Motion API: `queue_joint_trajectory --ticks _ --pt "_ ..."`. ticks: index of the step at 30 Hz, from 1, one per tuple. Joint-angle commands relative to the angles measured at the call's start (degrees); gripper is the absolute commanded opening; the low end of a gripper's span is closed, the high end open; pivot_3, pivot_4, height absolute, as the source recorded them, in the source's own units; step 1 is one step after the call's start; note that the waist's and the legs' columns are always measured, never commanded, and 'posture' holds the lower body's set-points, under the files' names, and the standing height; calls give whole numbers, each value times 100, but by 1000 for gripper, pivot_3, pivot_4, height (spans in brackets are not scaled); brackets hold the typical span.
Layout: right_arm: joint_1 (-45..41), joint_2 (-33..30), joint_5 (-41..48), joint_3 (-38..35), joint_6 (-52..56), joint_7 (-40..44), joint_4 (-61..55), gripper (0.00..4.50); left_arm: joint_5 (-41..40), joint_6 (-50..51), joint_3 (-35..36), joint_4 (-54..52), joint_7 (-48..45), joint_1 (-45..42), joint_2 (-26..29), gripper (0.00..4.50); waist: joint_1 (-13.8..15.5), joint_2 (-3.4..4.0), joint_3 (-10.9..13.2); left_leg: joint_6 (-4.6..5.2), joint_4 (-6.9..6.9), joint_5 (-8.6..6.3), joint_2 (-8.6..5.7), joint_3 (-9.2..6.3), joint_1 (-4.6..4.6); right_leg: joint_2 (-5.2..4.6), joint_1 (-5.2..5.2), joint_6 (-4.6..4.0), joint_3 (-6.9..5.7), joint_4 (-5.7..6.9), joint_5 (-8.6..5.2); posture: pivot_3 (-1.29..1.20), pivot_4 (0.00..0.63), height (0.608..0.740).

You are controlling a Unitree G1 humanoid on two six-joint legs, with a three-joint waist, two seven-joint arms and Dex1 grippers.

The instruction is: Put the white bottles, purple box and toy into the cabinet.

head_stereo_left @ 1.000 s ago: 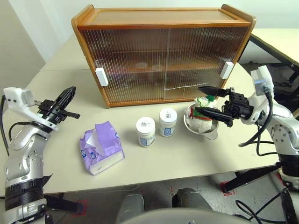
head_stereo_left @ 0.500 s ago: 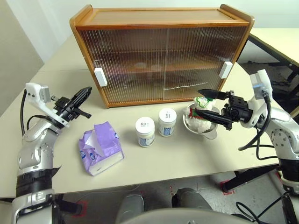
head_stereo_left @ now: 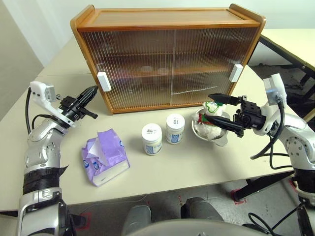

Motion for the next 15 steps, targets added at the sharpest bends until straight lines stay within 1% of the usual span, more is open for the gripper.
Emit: queue_joint_trajectory --ticks 1,15 --pt "64 -4 2 -29 -3 -26 -99 4500 111 -119 -93 167 -82 -114 -31 29 -4 0 0 1 4 -1 0 0 -4 0 -1 1 0 0 1 -157 0 740" --pt "127 35 25 -36 7 -150 -196 4500 278 -264 -390 491 -430 -529 6 29 -41 0 0 10 15 -5 -1 1 -17 0 -6 5 0 -2 3 -174 0 740"
